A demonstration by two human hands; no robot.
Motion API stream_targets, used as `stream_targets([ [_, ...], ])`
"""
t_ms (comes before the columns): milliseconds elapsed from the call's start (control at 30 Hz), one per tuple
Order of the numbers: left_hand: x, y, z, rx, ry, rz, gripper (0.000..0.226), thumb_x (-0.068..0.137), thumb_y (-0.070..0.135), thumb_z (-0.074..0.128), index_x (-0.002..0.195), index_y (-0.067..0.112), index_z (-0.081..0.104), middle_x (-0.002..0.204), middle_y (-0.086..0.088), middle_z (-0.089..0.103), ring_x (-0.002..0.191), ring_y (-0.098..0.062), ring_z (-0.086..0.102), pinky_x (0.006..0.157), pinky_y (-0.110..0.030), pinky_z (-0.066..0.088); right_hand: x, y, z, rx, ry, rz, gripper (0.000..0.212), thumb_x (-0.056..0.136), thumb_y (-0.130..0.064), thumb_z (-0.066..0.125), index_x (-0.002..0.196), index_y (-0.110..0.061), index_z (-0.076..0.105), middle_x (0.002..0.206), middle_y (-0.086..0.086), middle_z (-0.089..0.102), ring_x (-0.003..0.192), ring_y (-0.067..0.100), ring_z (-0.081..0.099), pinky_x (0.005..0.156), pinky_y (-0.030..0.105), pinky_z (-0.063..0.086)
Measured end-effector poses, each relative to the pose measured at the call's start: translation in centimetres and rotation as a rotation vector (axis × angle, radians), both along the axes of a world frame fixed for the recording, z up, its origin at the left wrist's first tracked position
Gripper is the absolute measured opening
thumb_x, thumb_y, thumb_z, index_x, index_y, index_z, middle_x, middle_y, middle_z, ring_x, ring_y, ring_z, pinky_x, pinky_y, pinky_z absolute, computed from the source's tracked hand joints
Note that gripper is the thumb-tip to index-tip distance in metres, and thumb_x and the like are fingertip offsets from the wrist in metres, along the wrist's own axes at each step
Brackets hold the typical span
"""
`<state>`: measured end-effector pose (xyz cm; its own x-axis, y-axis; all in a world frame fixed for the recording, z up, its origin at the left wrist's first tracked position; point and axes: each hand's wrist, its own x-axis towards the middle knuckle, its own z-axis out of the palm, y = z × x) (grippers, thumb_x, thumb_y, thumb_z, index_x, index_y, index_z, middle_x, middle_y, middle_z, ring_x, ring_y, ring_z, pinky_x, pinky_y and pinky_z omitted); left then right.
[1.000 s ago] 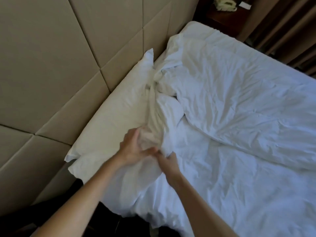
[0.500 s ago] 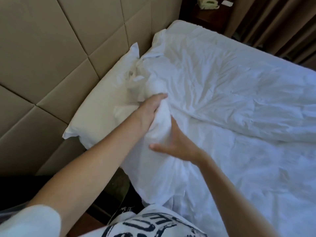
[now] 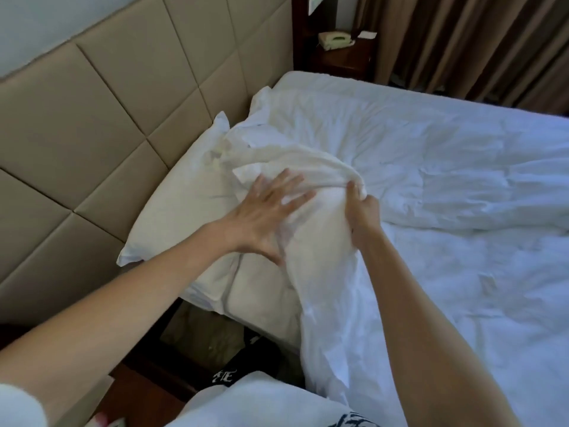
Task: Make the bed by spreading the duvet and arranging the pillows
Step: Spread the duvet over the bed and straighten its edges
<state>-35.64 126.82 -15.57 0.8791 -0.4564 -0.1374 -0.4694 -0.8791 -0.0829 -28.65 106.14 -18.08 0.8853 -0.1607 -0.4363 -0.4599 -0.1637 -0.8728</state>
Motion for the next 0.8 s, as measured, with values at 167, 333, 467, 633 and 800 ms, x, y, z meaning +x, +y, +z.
stream_targets([
  [167,3.6,-2.1,-1.0,0.041,-0.411,-0.125,0.064,0.082,0.009,0.06,0.144,0.01,0.043,0.143,-0.012,0.049,0.135,-0.034,0.043,0.11,-0.061,0.028,2.5,1.3,1.9,0.057,-0.011,0.247,0.061,0.096,-0.053,0.047,0.128,-0.002,0.057,0.119,0.012,0.066,0.103,0.024,0.064,0.089,0.036,0.054],
  [333,8.1,-2.0,2.5,-0.245,-0.366,0.082,0.032,0.081,-0.001,0.051,0.111,0.007,0.058,0.083,-0.014,0.065,0.076,-0.035,0.065,0.068,-0.042,0.05,1.3,1.3,2.6,-0.334,-0.17,0.376,0.081,0.084,-0.072,0.05,0.143,-0.017,0.037,0.138,0.016,0.051,0.124,0.034,0.052,0.105,0.045,0.042],
  [467,13.2,-0.3,4.9,-0.616,-0.303,0.522,0.049,0.084,0.007,0.047,0.132,0.016,0.043,0.089,-0.006,0.057,0.081,-0.026,0.055,0.066,-0.038,0.04,-4.6,1.8,-2.2,-0.47,-0.085,0.566,0.11,0.067,-0.06,0.079,0.15,-0.028,0.015,0.133,0.011,0.051,0.124,0.035,0.052,0.099,0.043,0.046],
  [633,19.3,4.4,7.5,-0.745,-0.324,0.497,0.024,0.068,0.026,0.055,0.088,0.017,0.064,0.087,-0.012,0.068,0.088,-0.034,0.062,0.078,-0.045,0.052,-5.7,0.6,-7.5,-0.587,0.108,0.224,0.054,0.085,-0.029,0.063,0.136,-0.018,0.049,0.122,0.017,0.064,0.114,0.037,0.061,0.088,0.042,0.052],
  [800,22.9,12.8,7.4,-0.48,-0.158,0.405,0.036,0.061,0.061,0.054,0.068,0.026,0.057,0.074,-0.005,0.065,0.075,-0.035,0.062,0.076,-0.048,0.052,2.2,-1.6,-1.0,-0.735,-0.001,-0.096,0.03,0.09,-0.013,0.053,0.113,-0.002,0.068,0.113,0.029,0.066,0.108,0.043,0.063,0.082,0.042,0.051],
])
